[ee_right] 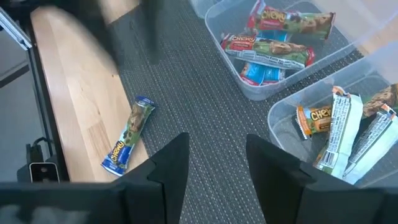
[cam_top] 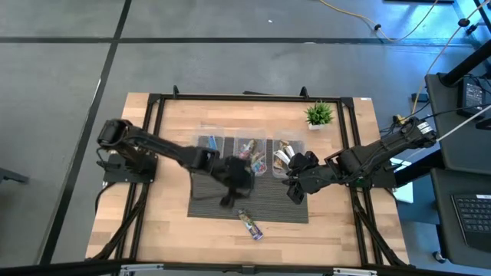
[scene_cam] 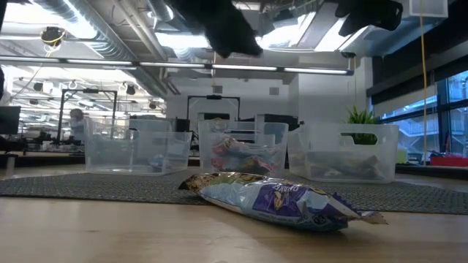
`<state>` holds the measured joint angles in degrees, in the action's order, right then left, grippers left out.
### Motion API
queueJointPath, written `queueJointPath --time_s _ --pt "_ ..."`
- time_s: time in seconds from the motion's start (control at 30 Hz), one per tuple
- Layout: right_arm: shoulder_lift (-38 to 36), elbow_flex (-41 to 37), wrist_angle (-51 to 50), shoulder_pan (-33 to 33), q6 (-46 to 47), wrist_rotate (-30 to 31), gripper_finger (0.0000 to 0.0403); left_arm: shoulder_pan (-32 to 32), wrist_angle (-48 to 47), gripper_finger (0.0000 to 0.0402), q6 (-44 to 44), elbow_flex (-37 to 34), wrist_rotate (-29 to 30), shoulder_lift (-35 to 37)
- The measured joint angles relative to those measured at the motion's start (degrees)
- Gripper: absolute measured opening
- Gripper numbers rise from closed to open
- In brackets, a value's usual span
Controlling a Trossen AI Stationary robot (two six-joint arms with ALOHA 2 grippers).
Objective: Pick and place Granola Bars by type
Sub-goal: Put the blue granola bar into the left transparent bin
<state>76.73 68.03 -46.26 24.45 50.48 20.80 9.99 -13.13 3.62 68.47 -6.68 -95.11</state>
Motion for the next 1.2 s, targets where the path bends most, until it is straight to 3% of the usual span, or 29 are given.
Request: queueJointPath --time_s 0.13,0.43,0.83,1.1,1.2 --pt "0.0 0.0 0.0 0.0 -0.2 0.3 0.0163 5.0 3.3 0.0159 -1.5 0.0 -0.8 -1.2" --pt "0.0 0.0 0.1 0.0 -0.2 0.6 0.0163 11.5 9.4 0.0159 -2.9 -0.1 5.5 -2.6" --pt "0.0 0.0 0.2 0.0 -0.2 2.7 0.0163 14.2 15.3 0.0233 -3.7 0.0 8.7 -6.5" --pt "0.0 0.0 0.1 0.0 -0.2 3.2 0.0163 14.8 20.0 0.0236 -13.0 0.0 8.3 -11.1" --pt "0.0 0.0 0.1 0.0 -0.2 3.2 0.0163 14.7 19.8 0.0237 -12.8 0.0 8.3 -11.7"
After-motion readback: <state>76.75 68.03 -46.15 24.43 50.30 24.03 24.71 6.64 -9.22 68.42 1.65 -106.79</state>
